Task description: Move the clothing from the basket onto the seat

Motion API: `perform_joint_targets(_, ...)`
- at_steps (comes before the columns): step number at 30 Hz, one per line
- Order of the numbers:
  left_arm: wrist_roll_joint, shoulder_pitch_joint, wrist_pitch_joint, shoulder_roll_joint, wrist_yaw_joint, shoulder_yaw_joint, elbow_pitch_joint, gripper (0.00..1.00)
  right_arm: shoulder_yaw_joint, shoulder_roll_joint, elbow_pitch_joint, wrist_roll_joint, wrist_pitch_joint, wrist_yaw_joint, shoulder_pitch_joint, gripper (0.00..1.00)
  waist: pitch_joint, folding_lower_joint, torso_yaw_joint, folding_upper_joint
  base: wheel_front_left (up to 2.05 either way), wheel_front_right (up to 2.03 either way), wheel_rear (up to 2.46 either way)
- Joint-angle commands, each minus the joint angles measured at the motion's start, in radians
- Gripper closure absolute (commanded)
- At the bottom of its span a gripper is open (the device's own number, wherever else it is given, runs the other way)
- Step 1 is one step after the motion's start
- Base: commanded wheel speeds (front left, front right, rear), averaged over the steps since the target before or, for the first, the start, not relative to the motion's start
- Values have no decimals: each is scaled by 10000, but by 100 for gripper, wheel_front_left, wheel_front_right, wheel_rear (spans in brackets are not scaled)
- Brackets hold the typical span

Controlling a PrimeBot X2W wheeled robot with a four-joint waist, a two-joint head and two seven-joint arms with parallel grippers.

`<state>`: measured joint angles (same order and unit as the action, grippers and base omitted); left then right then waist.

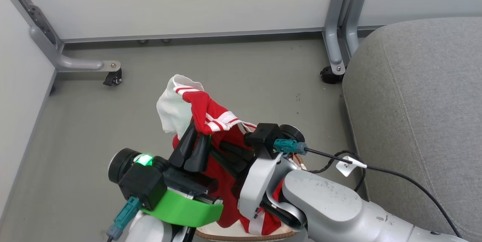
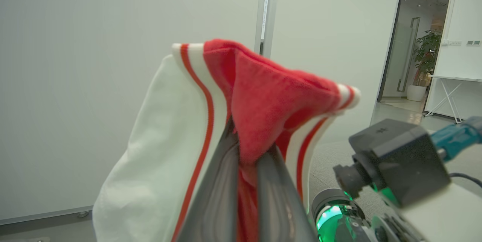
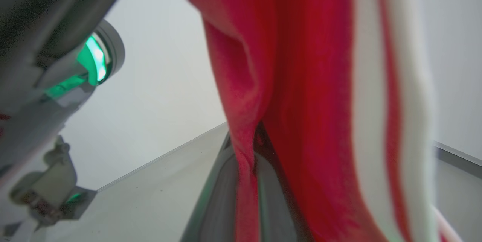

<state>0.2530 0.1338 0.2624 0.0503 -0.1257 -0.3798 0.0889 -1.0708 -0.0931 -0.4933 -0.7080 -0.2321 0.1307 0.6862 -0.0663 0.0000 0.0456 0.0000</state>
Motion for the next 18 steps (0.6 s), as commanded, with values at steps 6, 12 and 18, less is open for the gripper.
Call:
perform_joint_targets(6, -53, 15, 36, 4, 110, 93, -5, 77, -60, -63, -124, -134, -158, 1, 188, 100, 3, 0, -2, 0, 0, 0, 0)
perform_joint_targets(12, -210, 48, 36, 3, 236, 190, -2, 0, 316, -93, -193, 56, -271, 1, 265, 100, -30, 0, -13, 0, 0, 0, 0)
perform_joint_targets(18, -450, -218, 11, 272, 194, 52, -249, 0, 787, -87, -275, 325, -331, 1, 201, 100, -23, 0, -16, 0, 0, 0, 0)
